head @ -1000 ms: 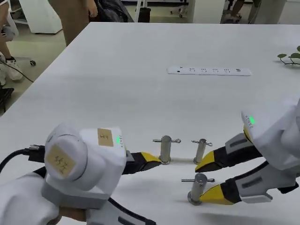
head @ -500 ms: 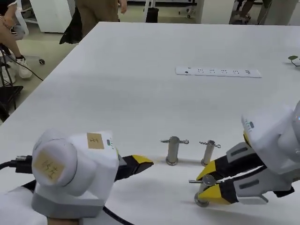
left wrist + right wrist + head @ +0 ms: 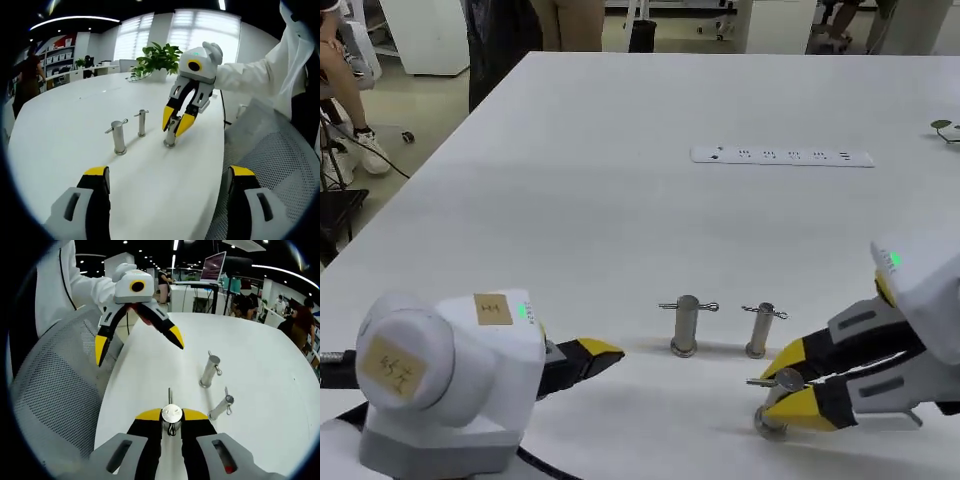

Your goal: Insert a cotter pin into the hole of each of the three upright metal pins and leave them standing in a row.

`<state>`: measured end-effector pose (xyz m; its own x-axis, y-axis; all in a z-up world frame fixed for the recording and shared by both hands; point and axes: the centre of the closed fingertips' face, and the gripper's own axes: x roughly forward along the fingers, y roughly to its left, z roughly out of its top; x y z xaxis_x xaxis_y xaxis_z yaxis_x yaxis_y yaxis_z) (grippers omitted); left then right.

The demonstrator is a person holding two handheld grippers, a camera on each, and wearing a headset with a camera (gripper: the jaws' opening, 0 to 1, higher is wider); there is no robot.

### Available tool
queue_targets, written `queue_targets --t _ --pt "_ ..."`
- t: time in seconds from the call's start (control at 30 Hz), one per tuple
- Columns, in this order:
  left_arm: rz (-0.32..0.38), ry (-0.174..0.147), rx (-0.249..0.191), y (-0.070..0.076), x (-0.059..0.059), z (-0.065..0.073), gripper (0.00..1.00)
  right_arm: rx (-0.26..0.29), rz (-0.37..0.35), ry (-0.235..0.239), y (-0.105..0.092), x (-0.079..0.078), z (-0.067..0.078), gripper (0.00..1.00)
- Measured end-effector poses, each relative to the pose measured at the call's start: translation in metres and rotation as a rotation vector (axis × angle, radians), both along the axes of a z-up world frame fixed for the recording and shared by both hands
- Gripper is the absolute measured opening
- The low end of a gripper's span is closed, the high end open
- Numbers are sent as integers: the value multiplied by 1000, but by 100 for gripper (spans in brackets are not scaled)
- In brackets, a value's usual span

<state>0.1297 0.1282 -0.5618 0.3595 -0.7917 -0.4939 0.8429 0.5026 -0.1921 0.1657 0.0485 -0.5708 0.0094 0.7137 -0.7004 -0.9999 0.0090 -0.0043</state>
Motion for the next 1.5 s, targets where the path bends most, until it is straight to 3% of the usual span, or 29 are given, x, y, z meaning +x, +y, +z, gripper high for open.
queue_targets --t 0.23,0.4,0.6,0.97,1.07,1.1,1.2,1.27,1.33,1.4,1.5 --pt "15 -17 21 9 3 4 99 -32 -49 -12 -32 19 0 8" --pt "28 -21 31 12 4 3 99 -43 -71 -45 -45 35 0 8" --pt "32 -20 52 15 3 1 99 -45 -98 -49 -52 51 -1 8" --pt "45 -16 70 21 0 0 98 -43 -81 -45 -53 57 -6 9" --pt "54 -16 61 21 0 2 98 -36 -97 -39 -53 60 -6 9" --pt "56 -13 58 22 0 3 98 -37 -139 -10 -54 61 -6 9" --pt "74 21 11 20 1 10 96 -28 -126 -39 -53 63 -5 10" --pt "74 19 3 20 2 13 96 -32 -129 -55 -53 64 -4 10" --pt "74 21 3 19 2 13 97 18 -196 -39 -50 69 4 14" --pt "71 17 9 20 2 14 97 64 -217 -34 -48 71 14 21" --pt "70 17 15 20 2 13 97 78 -239 -61 -51 73 24 33"
